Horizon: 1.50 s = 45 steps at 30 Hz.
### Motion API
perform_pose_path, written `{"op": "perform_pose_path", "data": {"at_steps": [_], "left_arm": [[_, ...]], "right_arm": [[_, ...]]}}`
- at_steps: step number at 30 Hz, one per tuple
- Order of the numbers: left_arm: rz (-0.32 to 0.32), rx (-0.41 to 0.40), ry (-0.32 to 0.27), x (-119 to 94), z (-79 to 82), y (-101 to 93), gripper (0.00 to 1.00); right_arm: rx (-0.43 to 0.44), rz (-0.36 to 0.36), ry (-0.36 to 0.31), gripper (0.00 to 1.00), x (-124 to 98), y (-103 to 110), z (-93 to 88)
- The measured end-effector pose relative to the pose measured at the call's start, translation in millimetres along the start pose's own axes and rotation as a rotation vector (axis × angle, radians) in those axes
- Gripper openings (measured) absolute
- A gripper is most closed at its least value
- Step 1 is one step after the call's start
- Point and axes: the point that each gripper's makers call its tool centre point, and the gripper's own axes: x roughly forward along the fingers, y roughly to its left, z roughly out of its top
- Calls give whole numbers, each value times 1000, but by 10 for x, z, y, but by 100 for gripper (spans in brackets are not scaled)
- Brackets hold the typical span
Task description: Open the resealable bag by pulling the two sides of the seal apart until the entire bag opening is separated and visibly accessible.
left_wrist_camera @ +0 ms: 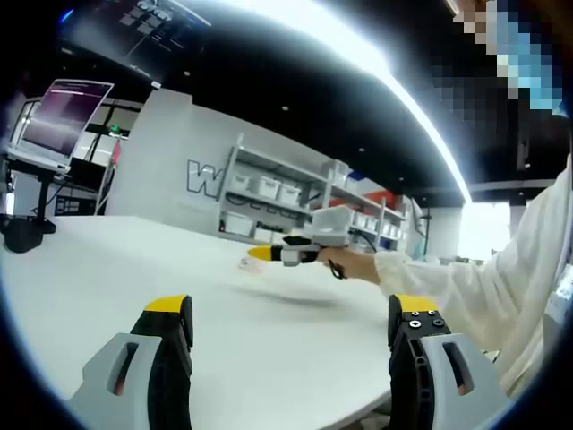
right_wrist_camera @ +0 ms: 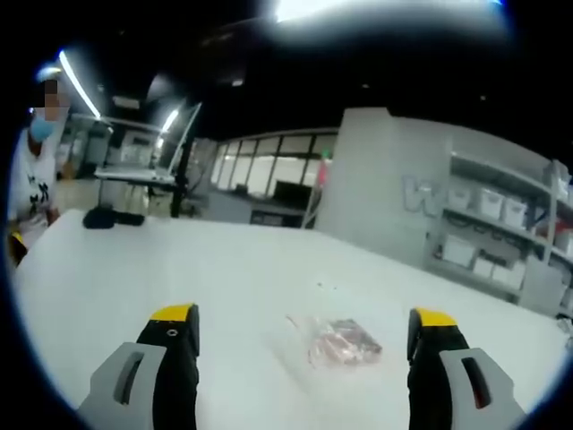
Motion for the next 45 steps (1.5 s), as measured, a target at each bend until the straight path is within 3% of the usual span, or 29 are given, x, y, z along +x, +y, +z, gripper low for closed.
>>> {"op": "perform_pose_path", "data": {"at_steps": [19,31,45], "left_arm": [[0,-9,0,1,-26,8,88],[7,-9,-4,15,-22,38,88],[4,-9,1,24,-36,28,88]], "right_arm": [[37,30,-39,97,-374,121,70],[10,31,-81,98,-642,176,182],[-10,49,-101,94,-972,286,189]]}}
